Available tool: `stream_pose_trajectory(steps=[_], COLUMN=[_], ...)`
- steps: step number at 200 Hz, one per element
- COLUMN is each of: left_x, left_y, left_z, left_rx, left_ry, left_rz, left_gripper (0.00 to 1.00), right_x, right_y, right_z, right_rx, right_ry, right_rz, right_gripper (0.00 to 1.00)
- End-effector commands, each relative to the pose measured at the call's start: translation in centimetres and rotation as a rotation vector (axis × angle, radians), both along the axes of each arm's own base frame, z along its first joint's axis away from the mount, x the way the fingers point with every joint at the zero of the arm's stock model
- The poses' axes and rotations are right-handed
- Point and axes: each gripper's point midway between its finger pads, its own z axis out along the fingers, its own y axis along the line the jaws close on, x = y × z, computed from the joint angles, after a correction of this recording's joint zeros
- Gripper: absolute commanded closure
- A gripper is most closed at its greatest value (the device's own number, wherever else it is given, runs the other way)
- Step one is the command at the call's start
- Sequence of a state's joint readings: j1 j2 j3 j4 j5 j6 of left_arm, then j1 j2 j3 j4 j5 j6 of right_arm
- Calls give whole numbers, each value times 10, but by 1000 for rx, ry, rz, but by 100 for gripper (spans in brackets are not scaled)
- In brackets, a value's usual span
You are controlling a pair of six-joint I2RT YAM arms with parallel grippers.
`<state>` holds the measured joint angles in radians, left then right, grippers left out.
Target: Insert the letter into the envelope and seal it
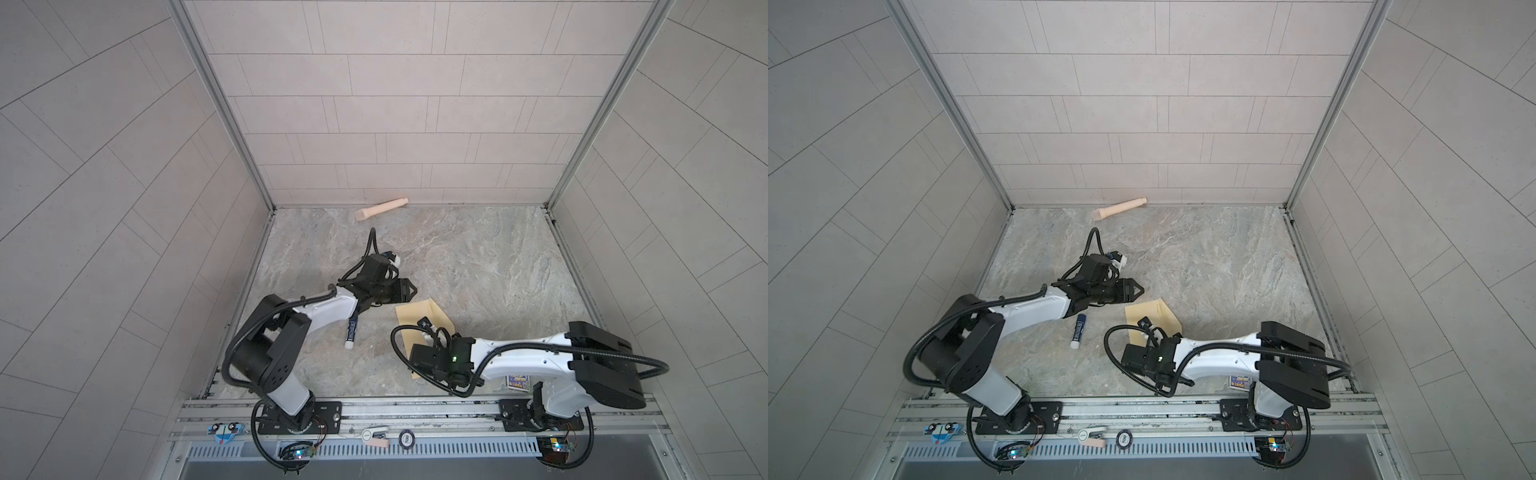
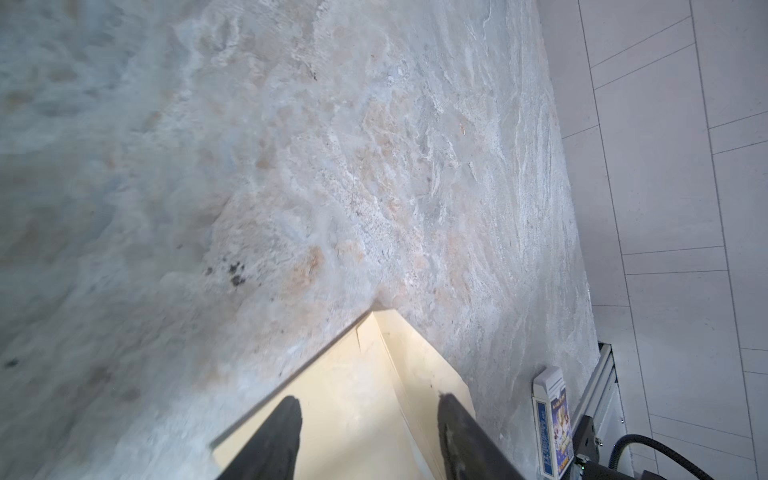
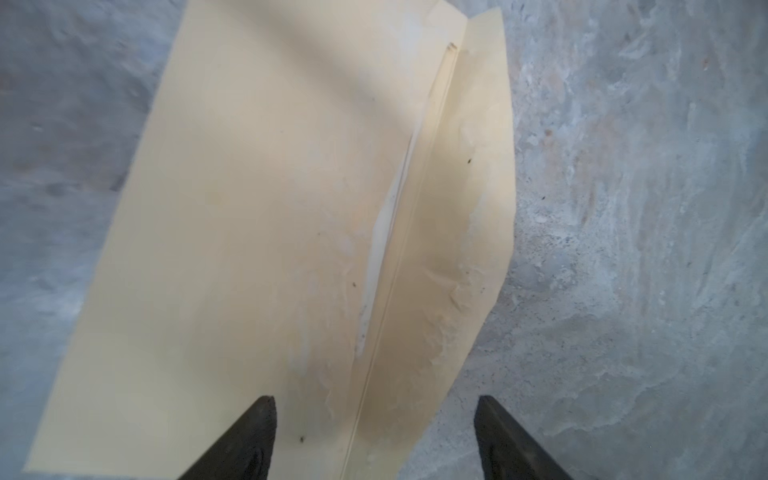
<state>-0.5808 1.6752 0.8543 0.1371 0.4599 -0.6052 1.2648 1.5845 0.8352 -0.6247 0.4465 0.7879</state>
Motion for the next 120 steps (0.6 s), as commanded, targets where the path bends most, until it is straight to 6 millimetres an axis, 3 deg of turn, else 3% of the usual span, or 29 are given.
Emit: stream_pose_trajectory(steps=[1,30,59,78,102,120], left_x=[-33,-66,-91,-108,-126,-127], left_y=[8,22,40,48,52,51], left_z=[-51,-70,-82,-89,-93,-92], left_rx=[90,109,145,139,147,134], left_ry=[156,223,268,303,320,316], left_rz=[-63,-76,-72,-66,-74,-66], left_gripper=[45,51,52,52,52,52], right_x=[13,25,59,86,124,144], right_y=[-17,-51,-80,-87,-78,-71], right_z=[-1,-8,-14,-13,-11,-18], right_rx=[-84,-108,-76,-83,-66,-38], right_ry=[-102,-62,-33,-26,-21,1], right_rz=[-55,-116,-228,-282,-292,-291], right_gripper=[22,22,23,23,24,25])
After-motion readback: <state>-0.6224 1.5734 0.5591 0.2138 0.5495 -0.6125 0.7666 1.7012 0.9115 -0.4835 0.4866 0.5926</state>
